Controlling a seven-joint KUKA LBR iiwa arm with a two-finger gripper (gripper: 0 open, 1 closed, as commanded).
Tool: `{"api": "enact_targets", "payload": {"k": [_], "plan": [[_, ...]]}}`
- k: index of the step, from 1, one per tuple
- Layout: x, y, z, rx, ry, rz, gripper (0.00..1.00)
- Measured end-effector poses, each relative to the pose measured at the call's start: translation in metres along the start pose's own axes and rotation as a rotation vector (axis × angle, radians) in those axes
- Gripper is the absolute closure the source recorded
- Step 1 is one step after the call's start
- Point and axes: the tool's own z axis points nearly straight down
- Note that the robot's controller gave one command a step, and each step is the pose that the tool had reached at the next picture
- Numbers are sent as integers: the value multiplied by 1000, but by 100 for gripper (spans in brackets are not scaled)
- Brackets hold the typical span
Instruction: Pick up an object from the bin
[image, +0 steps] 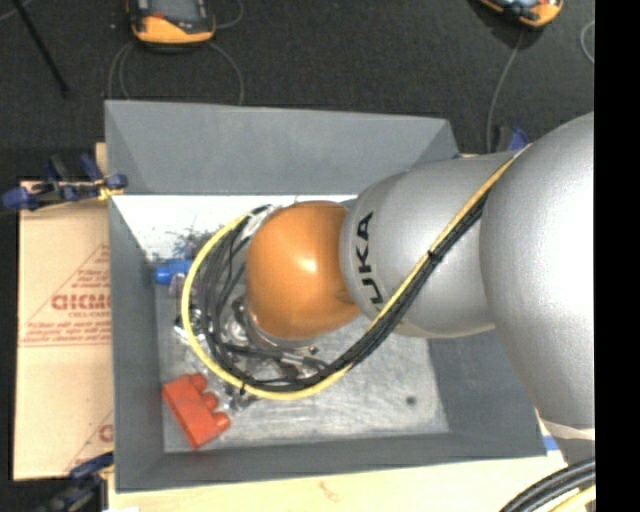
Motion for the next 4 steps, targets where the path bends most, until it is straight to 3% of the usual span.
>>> {"api": "enact_targets", "payload": {"k": [1,2,3,4], "plan": [[0,1,1,0,1,-2,0],[-41,31,61,0,8,-375,0],[-42,32,62,-1,6,-374,100],[-41,30,33,0,4,-364,100]]}}
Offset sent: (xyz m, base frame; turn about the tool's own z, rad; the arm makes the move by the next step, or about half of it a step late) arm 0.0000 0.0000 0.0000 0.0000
